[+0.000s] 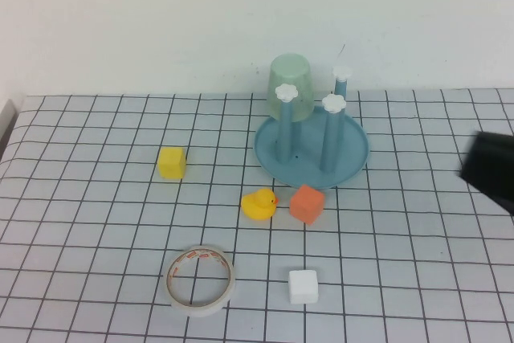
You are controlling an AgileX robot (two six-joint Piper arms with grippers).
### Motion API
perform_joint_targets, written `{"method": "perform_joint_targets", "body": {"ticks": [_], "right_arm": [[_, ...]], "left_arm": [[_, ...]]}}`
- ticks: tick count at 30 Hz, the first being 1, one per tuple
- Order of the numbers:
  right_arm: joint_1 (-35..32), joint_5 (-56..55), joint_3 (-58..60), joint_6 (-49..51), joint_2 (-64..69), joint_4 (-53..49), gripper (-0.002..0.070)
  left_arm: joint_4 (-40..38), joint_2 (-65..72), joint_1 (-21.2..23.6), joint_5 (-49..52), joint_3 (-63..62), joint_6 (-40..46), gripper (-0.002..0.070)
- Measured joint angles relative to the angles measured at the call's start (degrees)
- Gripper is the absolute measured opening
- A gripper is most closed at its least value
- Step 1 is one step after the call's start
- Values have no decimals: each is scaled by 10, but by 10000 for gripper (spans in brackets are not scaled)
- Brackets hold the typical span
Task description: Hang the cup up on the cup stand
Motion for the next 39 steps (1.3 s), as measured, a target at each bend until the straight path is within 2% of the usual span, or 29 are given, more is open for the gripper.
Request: {"method": "perform_joint_targets", "body": {"ticks": [7, 16, 20, 26, 34, 39], "right_arm": [[0, -10, 9, 12, -65, -1, -1], [0, -142, 9, 16, -84, -1, -1], [0, -169, 19, 27, -84, 2, -1], [0, -177, 30, 33, -85, 4, -1], [0, -233, 88, 32, -85, 5, -1], [0, -208, 122, 31, -85, 5, -1]], "left_arm": [[22, -4, 0, -132, 1, -1, 0], [37, -4, 0, -318, 1, -1, 0], [47, -5, 0, -380, 1, 1, 0], [63, -5, 1, -399, 8, 41, 0], [63, -5, 1, -403, 9, 44, 0], [63, -5, 1, -403, 9, 45, 0]]}}
